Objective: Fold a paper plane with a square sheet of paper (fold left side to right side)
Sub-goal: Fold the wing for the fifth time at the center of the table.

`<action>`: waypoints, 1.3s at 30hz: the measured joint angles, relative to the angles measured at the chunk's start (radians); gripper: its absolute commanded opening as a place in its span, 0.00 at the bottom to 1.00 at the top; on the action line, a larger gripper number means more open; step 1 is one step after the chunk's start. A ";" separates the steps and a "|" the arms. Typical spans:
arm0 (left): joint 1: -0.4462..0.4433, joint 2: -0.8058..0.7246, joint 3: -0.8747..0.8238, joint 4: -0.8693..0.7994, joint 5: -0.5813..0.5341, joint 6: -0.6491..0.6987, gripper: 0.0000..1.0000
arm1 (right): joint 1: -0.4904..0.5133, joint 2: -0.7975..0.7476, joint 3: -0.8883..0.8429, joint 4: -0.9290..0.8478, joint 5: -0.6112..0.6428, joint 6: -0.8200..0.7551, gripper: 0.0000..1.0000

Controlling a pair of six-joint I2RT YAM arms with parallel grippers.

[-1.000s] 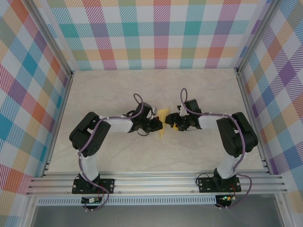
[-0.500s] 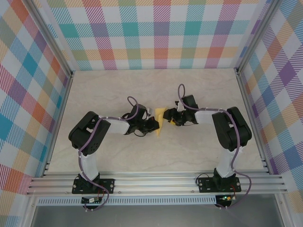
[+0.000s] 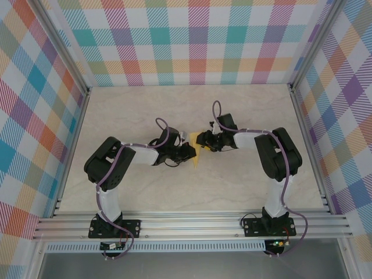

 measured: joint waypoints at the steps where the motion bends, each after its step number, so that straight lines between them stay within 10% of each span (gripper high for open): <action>1: 0.000 0.000 -0.001 0.000 0.000 -0.001 0.14 | 0.000 0.000 0.001 -0.002 0.000 0.000 0.44; 17: 0.064 -0.112 -0.040 -0.001 0.000 0.003 0.43 | 0.000 0.002 0.004 -0.005 0.000 0.000 0.44; 39: 0.122 0.076 0.129 -0.027 0.076 -0.001 0.29 | 0.000 0.002 0.004 -0.006 0.000 -0.003 0.44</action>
